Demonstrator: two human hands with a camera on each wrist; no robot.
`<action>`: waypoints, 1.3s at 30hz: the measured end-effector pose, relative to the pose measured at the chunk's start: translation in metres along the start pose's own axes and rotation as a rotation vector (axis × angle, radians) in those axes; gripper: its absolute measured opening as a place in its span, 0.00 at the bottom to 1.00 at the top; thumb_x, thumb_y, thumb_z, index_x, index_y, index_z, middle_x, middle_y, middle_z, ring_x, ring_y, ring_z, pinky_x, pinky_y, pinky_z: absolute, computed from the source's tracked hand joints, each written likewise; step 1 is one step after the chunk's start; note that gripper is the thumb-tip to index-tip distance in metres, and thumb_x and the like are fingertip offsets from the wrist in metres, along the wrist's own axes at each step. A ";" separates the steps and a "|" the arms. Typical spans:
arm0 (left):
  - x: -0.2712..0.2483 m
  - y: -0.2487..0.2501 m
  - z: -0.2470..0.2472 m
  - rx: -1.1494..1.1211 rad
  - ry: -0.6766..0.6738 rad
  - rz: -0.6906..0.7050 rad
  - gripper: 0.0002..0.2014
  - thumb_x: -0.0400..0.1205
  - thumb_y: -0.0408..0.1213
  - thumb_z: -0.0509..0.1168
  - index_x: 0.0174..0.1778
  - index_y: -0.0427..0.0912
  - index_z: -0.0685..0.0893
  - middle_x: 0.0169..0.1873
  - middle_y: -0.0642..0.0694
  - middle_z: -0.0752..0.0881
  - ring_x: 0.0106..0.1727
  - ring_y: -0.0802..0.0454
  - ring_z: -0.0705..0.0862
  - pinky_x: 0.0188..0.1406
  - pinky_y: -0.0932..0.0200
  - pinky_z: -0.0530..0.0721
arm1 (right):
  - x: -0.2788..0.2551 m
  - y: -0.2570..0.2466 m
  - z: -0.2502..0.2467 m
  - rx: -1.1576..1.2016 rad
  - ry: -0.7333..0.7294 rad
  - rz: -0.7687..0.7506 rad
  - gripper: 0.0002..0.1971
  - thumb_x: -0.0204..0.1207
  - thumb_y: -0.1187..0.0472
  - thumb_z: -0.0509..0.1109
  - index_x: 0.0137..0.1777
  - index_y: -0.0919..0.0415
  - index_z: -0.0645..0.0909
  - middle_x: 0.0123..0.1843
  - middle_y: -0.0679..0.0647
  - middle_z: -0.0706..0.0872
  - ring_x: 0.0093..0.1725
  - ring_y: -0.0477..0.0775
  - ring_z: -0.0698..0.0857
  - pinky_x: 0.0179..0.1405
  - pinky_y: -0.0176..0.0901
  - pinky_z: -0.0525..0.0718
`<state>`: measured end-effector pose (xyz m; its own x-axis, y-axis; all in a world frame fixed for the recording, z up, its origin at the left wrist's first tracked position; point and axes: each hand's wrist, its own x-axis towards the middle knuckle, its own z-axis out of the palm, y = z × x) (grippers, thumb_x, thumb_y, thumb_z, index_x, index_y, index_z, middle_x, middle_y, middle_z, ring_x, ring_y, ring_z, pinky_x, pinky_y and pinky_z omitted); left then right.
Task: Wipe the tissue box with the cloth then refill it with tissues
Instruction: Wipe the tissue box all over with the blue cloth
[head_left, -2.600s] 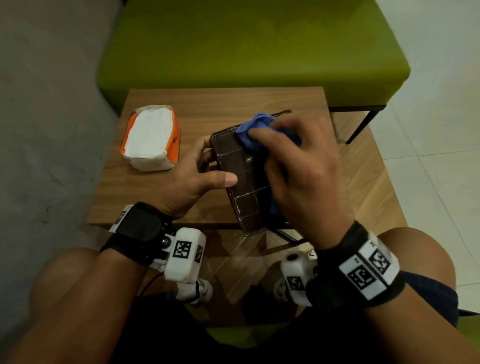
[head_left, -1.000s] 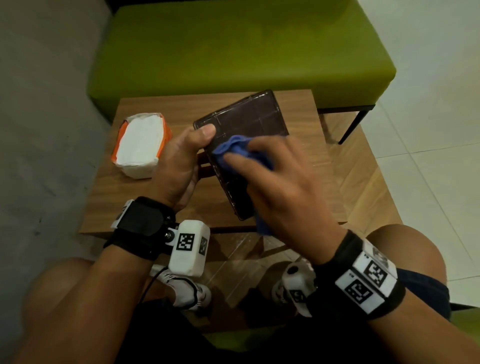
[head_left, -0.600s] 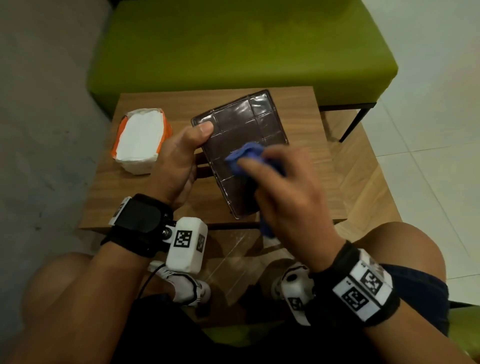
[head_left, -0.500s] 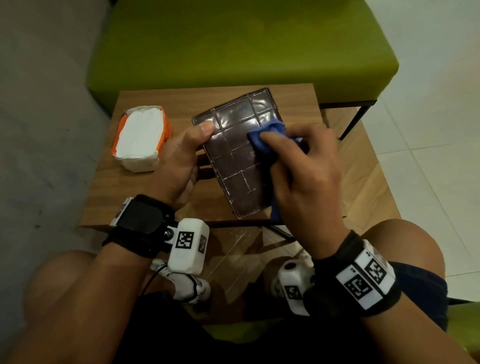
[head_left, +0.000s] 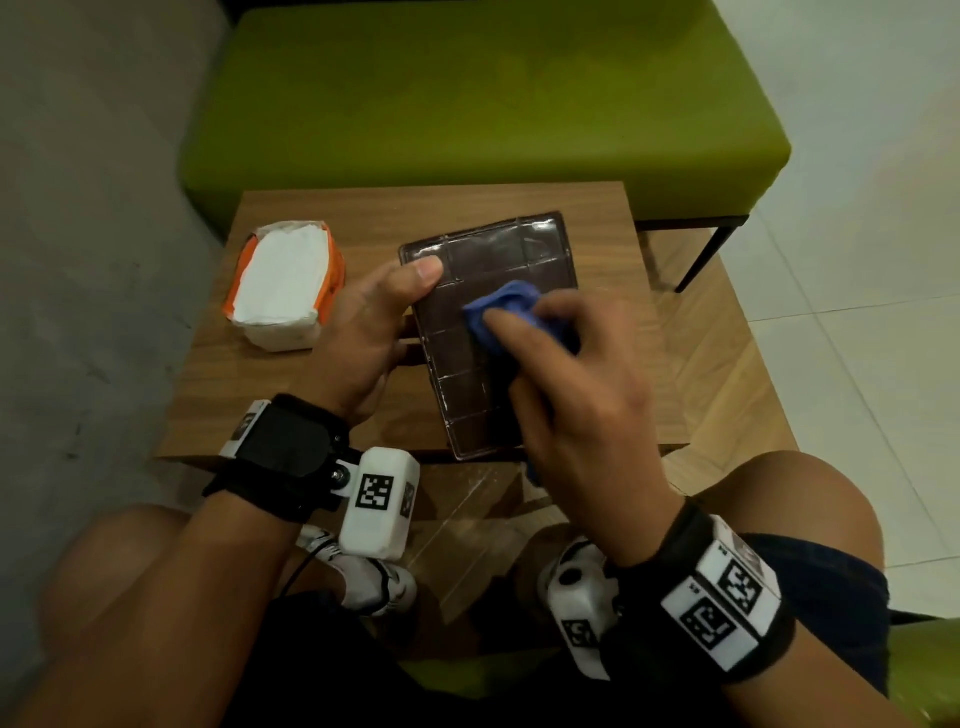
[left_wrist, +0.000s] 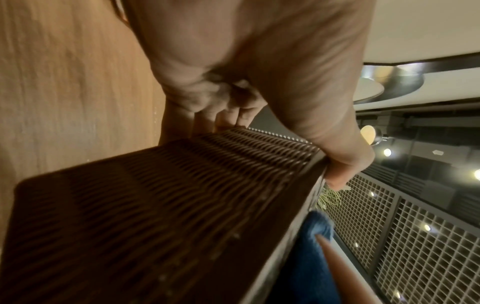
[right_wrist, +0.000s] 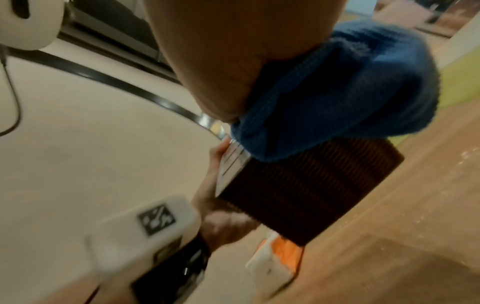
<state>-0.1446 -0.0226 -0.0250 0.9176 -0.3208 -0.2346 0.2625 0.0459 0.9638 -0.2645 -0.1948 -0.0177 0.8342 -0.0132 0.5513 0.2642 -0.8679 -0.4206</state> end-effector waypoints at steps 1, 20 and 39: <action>0.000 0.002 -0.001 0.013 -0.003 0.011 0.39 0.76 0.61 0.72 0.77 0.37 0.85 0.71 0.28 0.89 0.71 0.25 0.89 0.65 0.26 0.88 | -0.003 -0.003 0.001 0.003 -0.049 -0.056 0.16 0.87 0.64 0.65 0.69 0.66 0.88 0.63 0.68 0.84 0.59 0.61 0.80 0.55 0.48 0.80; -0.006 -0.004 -0.007 -0.001 -0.070 0.017 0.36 0.78 0.58 0.70 0.78 0.40 0.85 0.70 0.28 0.89 0.71 0.25 0.88 0.75 0.13 0.76 | 0.038 0.029 -0.020 -0.052 0.129 0.054 0.15 0.84 0.70 0.69 0.68 0.65 0.89 0.59 0.65 0.83 0.57 0.62 0.81 0.53 0.53 0.80; -0.009 0.006 -0.014 -0.129 0.118 0.052 0.32 0.77 0.59 0.70 0.74 0.45 0.90 0.69 0.32 0.91 0.70 0.31 0.91 0.75 0.19 0.82 | -0.012 0.017 -0.017 0.018 -0.041 0.046 0.14 0.83 0.68 0.71 0.65 0.66 0.89 0.60 0.64 0.81 0.58 0.58 0.80 0.53 0.50 0.81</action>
<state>-0.1470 -0.0068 -0.0190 0.9577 -0.2020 -0.2049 0.2425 0.1834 0.9527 -0.2781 -0.2174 -0.0194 0.8647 -0.0323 0.5012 0.2333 -0.8579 -0.4577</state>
